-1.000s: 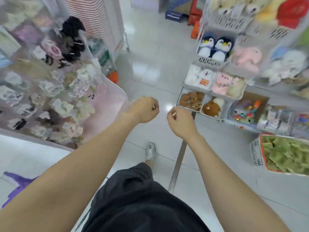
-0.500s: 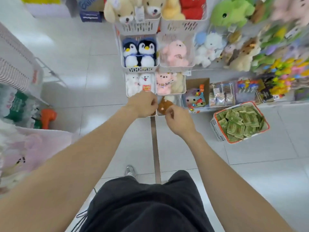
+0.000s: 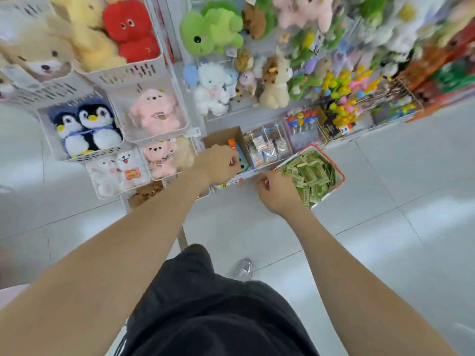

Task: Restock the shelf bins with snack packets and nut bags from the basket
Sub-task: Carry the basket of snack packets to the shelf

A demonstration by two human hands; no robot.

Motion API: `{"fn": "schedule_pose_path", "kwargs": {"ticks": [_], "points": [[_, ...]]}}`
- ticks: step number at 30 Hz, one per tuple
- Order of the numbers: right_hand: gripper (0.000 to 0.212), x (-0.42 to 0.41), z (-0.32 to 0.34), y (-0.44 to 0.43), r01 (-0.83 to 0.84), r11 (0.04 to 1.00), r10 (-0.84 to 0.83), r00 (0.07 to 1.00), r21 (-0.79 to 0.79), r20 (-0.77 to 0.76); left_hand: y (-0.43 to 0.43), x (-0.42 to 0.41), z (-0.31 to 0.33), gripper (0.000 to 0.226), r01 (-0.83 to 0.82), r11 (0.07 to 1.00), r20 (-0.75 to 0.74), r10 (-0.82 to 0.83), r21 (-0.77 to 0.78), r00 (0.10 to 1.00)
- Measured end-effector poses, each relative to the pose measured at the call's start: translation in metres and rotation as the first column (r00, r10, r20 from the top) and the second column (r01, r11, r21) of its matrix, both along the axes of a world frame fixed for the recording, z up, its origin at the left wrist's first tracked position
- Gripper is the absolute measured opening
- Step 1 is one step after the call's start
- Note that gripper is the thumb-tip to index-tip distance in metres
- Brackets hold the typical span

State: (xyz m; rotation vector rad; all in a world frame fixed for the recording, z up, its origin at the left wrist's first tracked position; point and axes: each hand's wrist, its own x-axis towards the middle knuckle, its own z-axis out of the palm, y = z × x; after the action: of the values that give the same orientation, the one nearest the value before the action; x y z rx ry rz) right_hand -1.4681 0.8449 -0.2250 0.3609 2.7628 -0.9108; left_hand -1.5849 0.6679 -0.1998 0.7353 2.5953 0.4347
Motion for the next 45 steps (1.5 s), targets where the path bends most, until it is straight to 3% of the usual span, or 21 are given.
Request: {"fn": "schedule_pose_path", "kwargs": {"ticks": [15,21,24,33,40,45], "points": [[0.024,-0.115,-0.055,0.199,0.045,0.997,-0.053,0.988,0.057,0.146,0.212,-0.14,-0.045,0.021,0.058,0.997,0.125,-0.065,0.054,0.99],[0.026,-0.133,-0.086,0.265,0.041,0.999,-0.047,0.979,0.033,0.198,0.263,-0.17,-0.063,0.021,0.051,0.999,0.154,-0.048,-0.015,0.987],[0.021,-0.146,-0.113,0.3,-0.005,0.999,-0.005,0.973,0.043,0.23,0.284,-0.185,-0.089,0.02,-0.029,0.998,0.142,0.036,-0.052,0.989],[0.016,-0.18,-0.256,0.399,-0.091,0.984,0.04,0.95,0.153,0.309,0.345,-0.178,-0.245,0.024,-0.316,0.946,0.207,0.323,-0.067,0.923],[0.038,-0.184,-0.404,0.456,-0.012,0.979,-0.061,0.932,0.202,0.356,0.386,-0.127,-0.406,0.039,-0.58,0.795,0.266,0.606,-0.176,0.75],[0.049,-0.193,-0.509,0.483,0.102,0.946,-0.201,0.929,0.307,0.311,0.399,-0.102,-0.515,0.042,-0.68,0.7,0.273,0.713,-0.221,0.645]]}}
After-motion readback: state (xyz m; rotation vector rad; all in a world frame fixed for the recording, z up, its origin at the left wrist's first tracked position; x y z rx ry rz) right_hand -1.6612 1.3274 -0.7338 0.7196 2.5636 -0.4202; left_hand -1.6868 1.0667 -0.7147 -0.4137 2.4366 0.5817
